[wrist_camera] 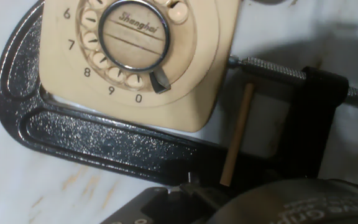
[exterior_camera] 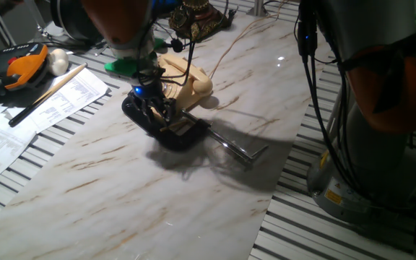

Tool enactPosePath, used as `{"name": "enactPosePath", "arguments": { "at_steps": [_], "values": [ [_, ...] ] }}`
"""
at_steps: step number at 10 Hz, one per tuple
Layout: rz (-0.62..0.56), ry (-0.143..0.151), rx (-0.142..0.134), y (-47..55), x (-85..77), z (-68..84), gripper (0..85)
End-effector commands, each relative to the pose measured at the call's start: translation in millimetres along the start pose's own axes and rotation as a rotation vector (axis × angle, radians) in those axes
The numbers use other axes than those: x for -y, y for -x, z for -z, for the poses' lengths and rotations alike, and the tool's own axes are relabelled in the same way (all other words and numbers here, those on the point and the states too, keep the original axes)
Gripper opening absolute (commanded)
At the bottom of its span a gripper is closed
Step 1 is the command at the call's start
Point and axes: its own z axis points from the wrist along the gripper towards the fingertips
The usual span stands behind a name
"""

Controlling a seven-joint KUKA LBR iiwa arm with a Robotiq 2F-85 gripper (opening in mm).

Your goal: Dial a number on an old rotary phone

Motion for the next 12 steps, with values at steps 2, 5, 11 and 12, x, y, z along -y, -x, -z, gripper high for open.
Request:
{"name": "enactPosePath", "arguments": {
  "at_steps": [2, 5, 11, 12],
  "values": [
    [0.008, 0.0, 0.0, 1.5, -0.8, -8.1, 51.0],
    [0.01, 0.005, 0.017, -0.7, 0.8, -14.4, 51.0],
    [0.012, -0.003, 0.001, 7.1, -1.6, -20.7, 51.0],
    [0.008, -0.009, -0.002, 6.5, -0.9, -20.7, 51.0]
  ]
}}
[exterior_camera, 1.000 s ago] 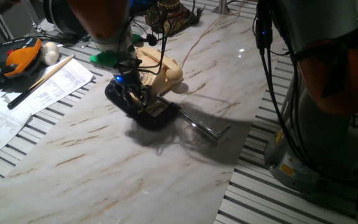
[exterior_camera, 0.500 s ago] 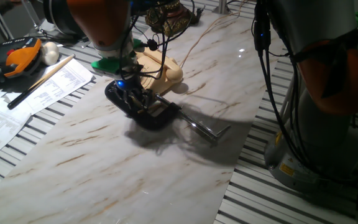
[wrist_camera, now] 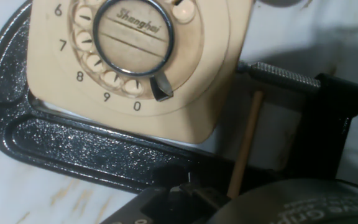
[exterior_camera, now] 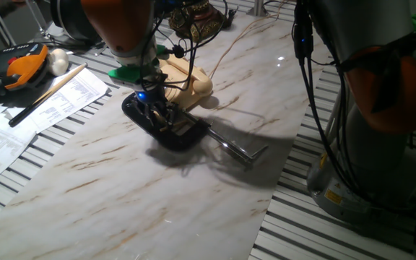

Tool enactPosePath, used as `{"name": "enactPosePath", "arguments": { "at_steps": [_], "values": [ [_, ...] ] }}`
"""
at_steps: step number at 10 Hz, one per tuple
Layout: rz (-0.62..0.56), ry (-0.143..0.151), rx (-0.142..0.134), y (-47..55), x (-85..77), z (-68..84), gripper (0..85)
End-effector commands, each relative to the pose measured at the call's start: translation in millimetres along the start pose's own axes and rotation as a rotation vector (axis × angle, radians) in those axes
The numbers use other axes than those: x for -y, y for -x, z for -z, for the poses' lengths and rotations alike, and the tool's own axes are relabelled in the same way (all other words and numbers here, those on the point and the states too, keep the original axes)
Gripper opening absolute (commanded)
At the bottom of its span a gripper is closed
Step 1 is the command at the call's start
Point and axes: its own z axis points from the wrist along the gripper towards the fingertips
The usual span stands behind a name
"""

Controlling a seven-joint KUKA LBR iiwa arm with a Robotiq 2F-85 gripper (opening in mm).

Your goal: Dial a number on an old rotary phone

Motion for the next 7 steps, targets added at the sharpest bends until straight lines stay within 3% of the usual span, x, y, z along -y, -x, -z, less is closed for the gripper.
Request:
{"name": "enactPosePath", "arguments": {
  "at_steps": [1, 7],
  "values": [
    [-0.006, -0.006, -0.004, -0.3, 0.7, -0.2, 51.0],
    [-0.022, -0.024, -0.011, 0.2, 3.0, 3.0, 51.0]
  ]
}}
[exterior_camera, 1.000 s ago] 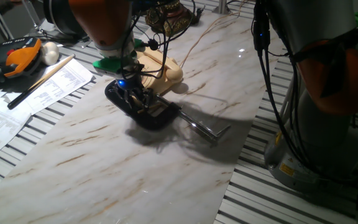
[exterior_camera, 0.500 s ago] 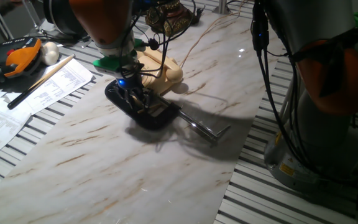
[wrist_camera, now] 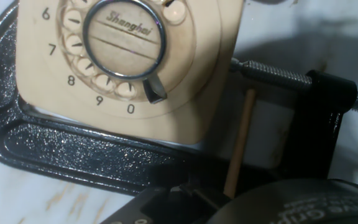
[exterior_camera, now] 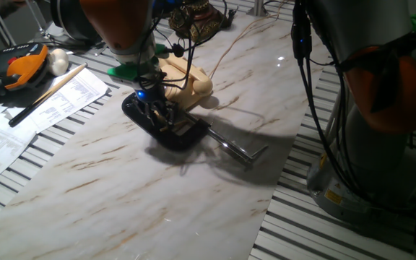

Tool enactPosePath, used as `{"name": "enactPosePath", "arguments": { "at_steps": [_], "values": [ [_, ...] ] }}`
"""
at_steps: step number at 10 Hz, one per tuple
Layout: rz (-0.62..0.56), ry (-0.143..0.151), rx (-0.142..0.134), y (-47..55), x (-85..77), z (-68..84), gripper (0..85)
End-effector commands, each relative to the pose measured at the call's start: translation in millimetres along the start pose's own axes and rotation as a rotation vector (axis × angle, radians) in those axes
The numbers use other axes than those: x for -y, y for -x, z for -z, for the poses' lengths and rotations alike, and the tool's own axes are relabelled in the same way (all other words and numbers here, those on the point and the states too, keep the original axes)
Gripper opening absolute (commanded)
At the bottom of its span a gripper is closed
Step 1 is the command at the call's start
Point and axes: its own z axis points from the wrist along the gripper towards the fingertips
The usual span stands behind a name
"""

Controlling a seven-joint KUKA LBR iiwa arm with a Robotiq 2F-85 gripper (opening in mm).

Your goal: Dial a number on an old rotary phone

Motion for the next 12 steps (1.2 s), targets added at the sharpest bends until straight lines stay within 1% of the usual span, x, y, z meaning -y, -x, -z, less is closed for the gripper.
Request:
{"name": "enactPosePath", "arguments": {
  "at_steps": [1, 2, 3, 5, 6, 7, 8, 10, 12],
  "values": [
    [0.0, -0.004, -0.001, -0.6, 0.3, 0.6, 51.0],
    [-0.001, -0.004, -0.006, -0.6, 0.3, 0.6, 51.0],
    [0.0, -0.001, -0.016, -0.6, 0.3, 0.6, 34.0],
    [0.004, -0.012, -0.009, -0.6, 0.3, 0.6, 34.0],
    [0.004, -0.018, 0.005, -0.6, 0.3, 0.6, 34.0],
    [0.015, -0.016, 0.013, -0.6, 0.3, 0.6, 34.0],
    [0.024, -0.007, 0.019, -0.6, 0.3, 0.6, 51.0],
    [0.038, -0.001, 0.0, -0.6, 0.3, 0.6, 51.0],
    [0.044, 0.007, 0.002, -0.6, 0.3, 0.6, 51.0]
  ]
}}
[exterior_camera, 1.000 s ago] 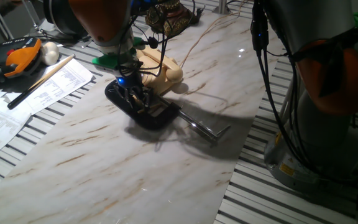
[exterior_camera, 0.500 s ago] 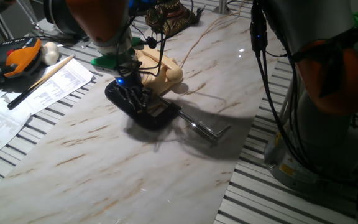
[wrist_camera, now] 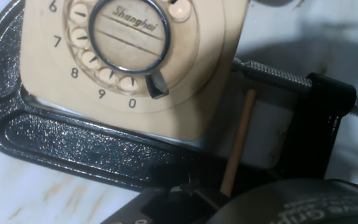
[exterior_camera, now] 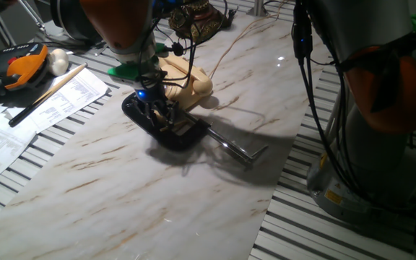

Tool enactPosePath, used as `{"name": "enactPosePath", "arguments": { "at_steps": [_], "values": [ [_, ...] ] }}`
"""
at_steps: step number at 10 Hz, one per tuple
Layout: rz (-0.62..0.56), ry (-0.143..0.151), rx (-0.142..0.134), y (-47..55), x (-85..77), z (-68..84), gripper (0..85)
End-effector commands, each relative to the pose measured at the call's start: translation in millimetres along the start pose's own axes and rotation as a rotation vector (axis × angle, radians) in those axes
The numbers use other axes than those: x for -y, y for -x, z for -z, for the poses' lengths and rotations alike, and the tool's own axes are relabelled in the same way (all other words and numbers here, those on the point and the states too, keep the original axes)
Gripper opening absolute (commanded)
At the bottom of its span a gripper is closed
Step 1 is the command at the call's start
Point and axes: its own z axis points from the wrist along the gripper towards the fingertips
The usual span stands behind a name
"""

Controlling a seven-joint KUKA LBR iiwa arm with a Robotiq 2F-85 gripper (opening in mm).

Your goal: Dial a number on an old rotary phone

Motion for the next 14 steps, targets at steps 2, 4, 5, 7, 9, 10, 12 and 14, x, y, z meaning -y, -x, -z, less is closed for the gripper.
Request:
{"name": "enactPosePath", "arguments": {
  "at_steps": [2, 4, 5, 7, 9, 10, 12, 14],
  "values": [
    [0.001, 0.005, -0.006, 0.0, 0.0, 0.0, 51.0],
    [-0.004, 0.005, -0.009, 0.0, 0.0, 0.0, 51.0],
    [-0.009, 0.005, -0.018, 0.0, 0.0, 0.0, 51.0],
    [-0.023, 0.003, -0.018, -2.7, 5.9, 1.8, 51.0],
    [-0.03, 0.003, -0.024, -3.1, 8.3, 3.1, 51.0],
    [-0.036, 0.003, -0.035, -1.5, 7.5, 2.3, 51.0],
    [-0.044, 0.011, -0.033, -1.0, 6.2, 0.1, 51.0],
    [-0.048, 0.009, -0.043, -1.1, 6.9, -1.6, 51.0]
  ]
}}
